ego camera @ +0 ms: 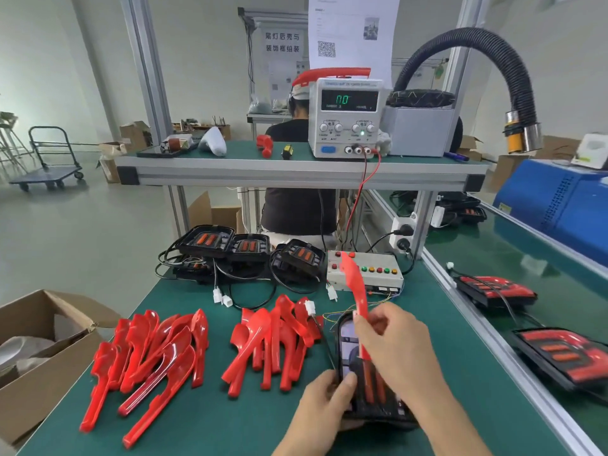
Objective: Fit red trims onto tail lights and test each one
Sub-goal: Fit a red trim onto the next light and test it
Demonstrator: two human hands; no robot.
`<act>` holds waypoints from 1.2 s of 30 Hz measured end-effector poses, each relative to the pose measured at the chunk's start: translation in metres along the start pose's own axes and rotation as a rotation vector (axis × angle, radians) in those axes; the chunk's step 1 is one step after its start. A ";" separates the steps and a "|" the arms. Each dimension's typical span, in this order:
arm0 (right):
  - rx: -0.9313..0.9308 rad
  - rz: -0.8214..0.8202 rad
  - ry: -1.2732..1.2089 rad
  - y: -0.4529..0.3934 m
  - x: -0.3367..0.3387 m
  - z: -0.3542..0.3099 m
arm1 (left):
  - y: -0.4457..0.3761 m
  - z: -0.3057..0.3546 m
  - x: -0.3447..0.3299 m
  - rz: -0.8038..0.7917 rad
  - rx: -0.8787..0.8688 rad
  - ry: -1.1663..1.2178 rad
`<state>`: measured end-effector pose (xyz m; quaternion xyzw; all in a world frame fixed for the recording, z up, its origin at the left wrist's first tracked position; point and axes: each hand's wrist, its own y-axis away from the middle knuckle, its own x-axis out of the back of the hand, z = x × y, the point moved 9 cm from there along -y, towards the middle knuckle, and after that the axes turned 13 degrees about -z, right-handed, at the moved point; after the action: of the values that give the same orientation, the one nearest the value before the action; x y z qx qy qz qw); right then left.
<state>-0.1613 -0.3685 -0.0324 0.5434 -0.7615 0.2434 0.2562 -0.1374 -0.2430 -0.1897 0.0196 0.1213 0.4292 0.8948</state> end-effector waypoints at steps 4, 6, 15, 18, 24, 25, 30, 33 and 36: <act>-0.214 -0.042 0.061 0.012 0.038 0.082 | 0.003 -0.001 0.003 0.035 -0.004 -0.019; -0.232 -0.094 0.080 0.014 0.033 0.098 | 0.002 -0.003 0.004 0.049 -0.009 -0.005; -0.158 -0.128 0.149 0.013 0.005 0.100 | 0.010 0.009 -0.004 0.042 -0.037 -0.006; -0.144 -0.118 0.192 0.016 -0.001 0.100 | 0.009 0.010 -0.005 0.031 -0.044 -0.011; -0.120 -0.062 0.314 0.022 -0.007 0.093 | 0.006 0.005 -0.006 0.022 -0.043 -0.008; -0.101 -0.045 0.340 0.023 -0.006 0.090 | 0.006 0.004 -0.006 0.024 -0.041 -0.008; 0.005 0.054 0.531 0.034 -0.010 0.073 | 0.006 0.002 -0.004 0.026 -0.044 -0.010; 0.101 0.100 0.609 0.045 -0.016 0.066 | 0.006 0.000 -0.003 0.026 -0.043 -0.008; 0.123 0.147 0.629 0.050 -0.015 0.066 | 0.006 0.000 -0.004 0.021 -0.049 -0.034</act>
<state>-0.2131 -0.3860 -0.0966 0.3997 -0.6661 0.4627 0.4270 -0.1440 -0.2421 -0.1878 0.0061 0.0951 0.4410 0.8924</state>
